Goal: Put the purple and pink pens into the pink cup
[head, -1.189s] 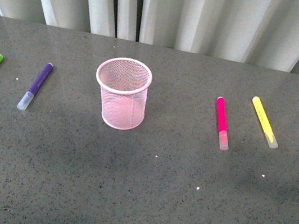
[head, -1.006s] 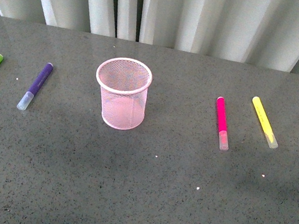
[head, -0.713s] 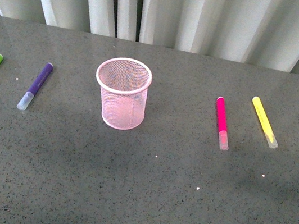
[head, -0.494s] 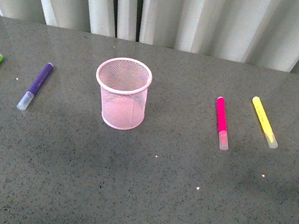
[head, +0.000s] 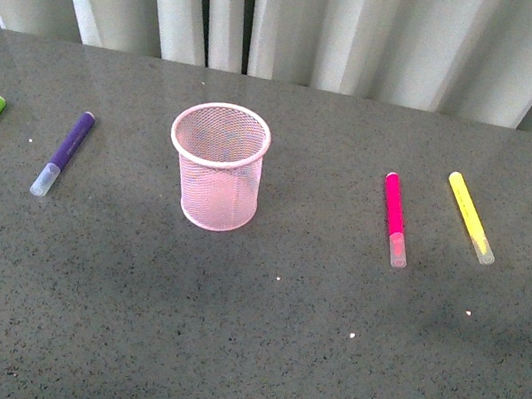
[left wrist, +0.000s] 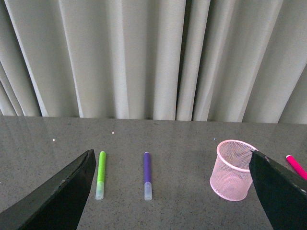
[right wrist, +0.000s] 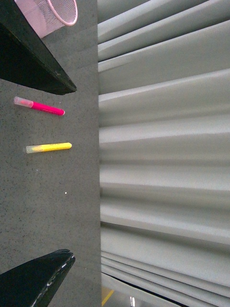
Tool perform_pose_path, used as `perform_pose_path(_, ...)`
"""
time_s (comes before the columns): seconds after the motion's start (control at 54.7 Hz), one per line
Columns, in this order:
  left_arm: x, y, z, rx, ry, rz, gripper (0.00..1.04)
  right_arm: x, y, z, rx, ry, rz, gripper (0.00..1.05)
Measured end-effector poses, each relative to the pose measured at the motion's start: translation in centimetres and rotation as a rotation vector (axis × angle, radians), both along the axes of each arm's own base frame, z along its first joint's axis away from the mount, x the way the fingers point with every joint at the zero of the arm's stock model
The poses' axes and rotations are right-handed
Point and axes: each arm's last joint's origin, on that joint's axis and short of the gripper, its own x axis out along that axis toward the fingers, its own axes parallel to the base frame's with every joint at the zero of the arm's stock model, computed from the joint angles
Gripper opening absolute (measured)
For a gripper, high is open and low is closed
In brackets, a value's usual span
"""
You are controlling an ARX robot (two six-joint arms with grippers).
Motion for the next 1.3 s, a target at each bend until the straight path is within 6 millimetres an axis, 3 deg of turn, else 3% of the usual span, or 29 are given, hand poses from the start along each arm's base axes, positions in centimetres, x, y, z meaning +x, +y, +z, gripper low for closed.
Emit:
perform_pose_path(0.256,0.0,0.0,0.0,-0.004,0.003,0.005,0.98,0.0,0.0,0.0,0.000,0.000,0.000,0.98)
perform_pose_path(0.384,0.4,0.1,0.1,-0.175,0.335,0.156,0.98,0.0,0.0,0.0,0.000,-0.001,-0.001,0.98)
perform_pose_path(0.53,2.5,0.6,1.0,-0.282,0.365,0.162,0.98,0.0,0.0,0.0,0.000,0.000,-0.001,0.98)
perform_pose_path(0.64,5.1,1.4,3.1,-0.297,0.284,0.151,0.98,0.0,0.0,0.0,0.000,0.000,-0.001,0.98)
perform_pose_path(0.75,9.5,2.0,4.7,-0.291,0.281,0.064,0.98,0.0,0.0,0.0,0.000,0.000,0.000,0.98)
perform_pose_path(1.079,19.5,2.0,2.6,-0.197,0.545,-0.022,0.98,0.0,0.0,0.0,0.000,0.000,0.000,0.98)
perform_pose_path(1.299,24.2,1.8,-1.3,-0.077,0.663,-0.037,0.98,0.0,0.0,0.0,0.000,0.000,0.000,0.98)
